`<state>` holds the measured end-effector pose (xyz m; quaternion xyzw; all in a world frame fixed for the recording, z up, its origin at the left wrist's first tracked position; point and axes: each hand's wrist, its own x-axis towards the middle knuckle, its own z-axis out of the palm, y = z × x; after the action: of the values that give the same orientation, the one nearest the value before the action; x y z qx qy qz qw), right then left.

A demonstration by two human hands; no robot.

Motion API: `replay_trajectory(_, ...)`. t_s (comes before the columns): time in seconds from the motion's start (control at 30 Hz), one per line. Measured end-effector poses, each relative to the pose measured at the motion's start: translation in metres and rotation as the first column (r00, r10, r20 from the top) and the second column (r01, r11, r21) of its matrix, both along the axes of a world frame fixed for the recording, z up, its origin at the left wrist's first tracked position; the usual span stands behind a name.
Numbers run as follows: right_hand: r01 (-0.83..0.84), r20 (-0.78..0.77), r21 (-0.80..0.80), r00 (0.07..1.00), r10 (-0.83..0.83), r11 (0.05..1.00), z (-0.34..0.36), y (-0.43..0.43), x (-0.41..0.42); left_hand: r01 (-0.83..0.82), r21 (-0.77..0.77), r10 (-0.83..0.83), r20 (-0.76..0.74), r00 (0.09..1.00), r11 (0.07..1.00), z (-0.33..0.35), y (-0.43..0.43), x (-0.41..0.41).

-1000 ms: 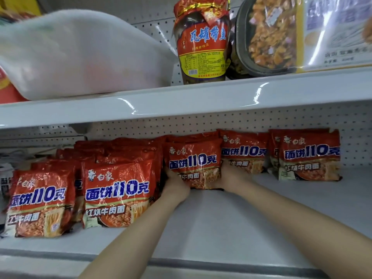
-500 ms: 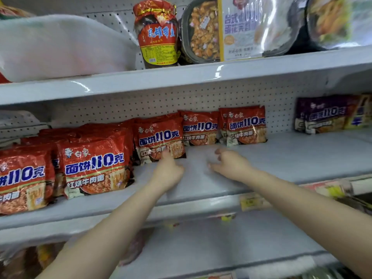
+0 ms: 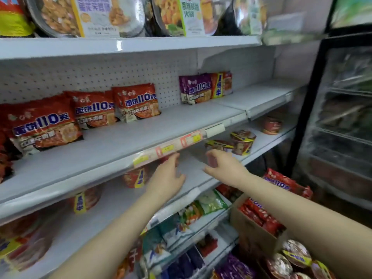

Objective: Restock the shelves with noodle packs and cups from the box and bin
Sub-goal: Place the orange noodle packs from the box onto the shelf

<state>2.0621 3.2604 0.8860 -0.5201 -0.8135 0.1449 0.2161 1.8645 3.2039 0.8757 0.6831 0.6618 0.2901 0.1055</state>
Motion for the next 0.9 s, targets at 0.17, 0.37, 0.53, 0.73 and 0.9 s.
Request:
replay_trajectory(0.17,0.135,0.026,-0.089,0.991,-0.133,0.987,-0.031,-0.026,0.091,0.162,-0.106,-0.162,0.004,0.987,0.981,-0.025,0.019,0.085)
replay_trajectory(0.37,0.268,0.079,-0.178,0.963,-0.258,0.947,-0.058,-0.036,0.171,0.313,-0.176,-0.317,0.005,0.948,0.933,-0.052,0.042,0.164)
replay_trajectory(0.53,0.348,0.108,-0.249,0.937,-0.331,0.904,-0.082,-0.03,0.244,0.376,-0.242,-0.383,0.021,0.924,0.894,-0.072,0.07,0.232)
replay_trajectory(0.73,0.401,0.172,-0.333,0.916,-0.363,0.853,-0.106,-0.007,0.345,0.401,-0.308,-0.412,0.033,0.911,0.863,-0.101,0.108,0.327)
replay_trajectory(0.9,0.405,0.159,-0.376,0.914,-0.373,0.834,-0.118,0.02,0.416,0.366,-0.369,-0.381,0.036,0.924,0.854,-0.124,0.137,0.39)
